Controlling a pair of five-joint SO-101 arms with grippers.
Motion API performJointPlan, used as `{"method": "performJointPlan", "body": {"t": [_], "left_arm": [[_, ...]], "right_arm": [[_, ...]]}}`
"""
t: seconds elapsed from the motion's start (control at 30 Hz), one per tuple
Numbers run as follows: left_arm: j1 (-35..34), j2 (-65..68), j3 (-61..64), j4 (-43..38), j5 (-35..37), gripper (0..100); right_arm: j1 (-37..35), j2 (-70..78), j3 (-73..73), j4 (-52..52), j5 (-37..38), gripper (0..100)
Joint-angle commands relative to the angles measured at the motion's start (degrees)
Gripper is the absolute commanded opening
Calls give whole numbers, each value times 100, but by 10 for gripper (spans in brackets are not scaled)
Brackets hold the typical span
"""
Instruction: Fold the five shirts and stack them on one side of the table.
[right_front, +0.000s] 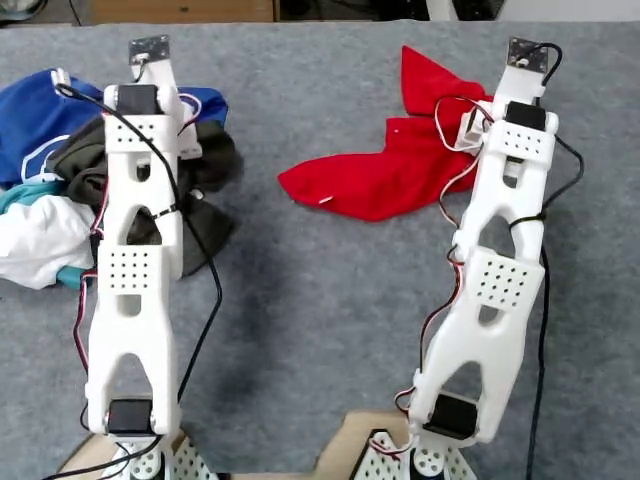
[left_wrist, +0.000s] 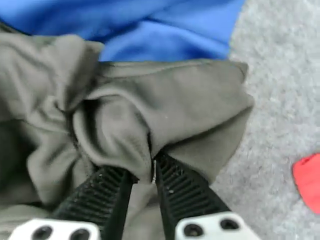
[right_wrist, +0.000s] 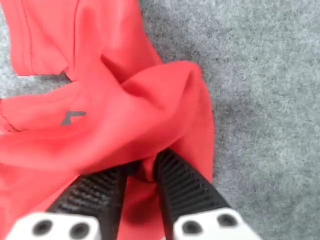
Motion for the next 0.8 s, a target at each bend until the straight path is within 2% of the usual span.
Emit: {"method": "performJointPlan", "body": {"t": [0.0, 0.27, 0.5, 0.6, 0.77], "left_arm": [[141, -1051, 422, 97, 18, 19], [35, -2651, 3358, 26, -229, 20], [264, -4057, 5011, -677, -237, 20], [255, -4866, 6391, -1380, -105, 20], [44, -6396, 9178, -3525, -79, 20]], "right_arm": [[-145, -48, -277, -88, -62, 9], [-154, -22, -382, -88, -62, 9], [-154, -22, -382, -88, -62, 9], [-154, -22, -382, -88, -62, 9], [-154, -22, -382, -88, -62, 9]]}}
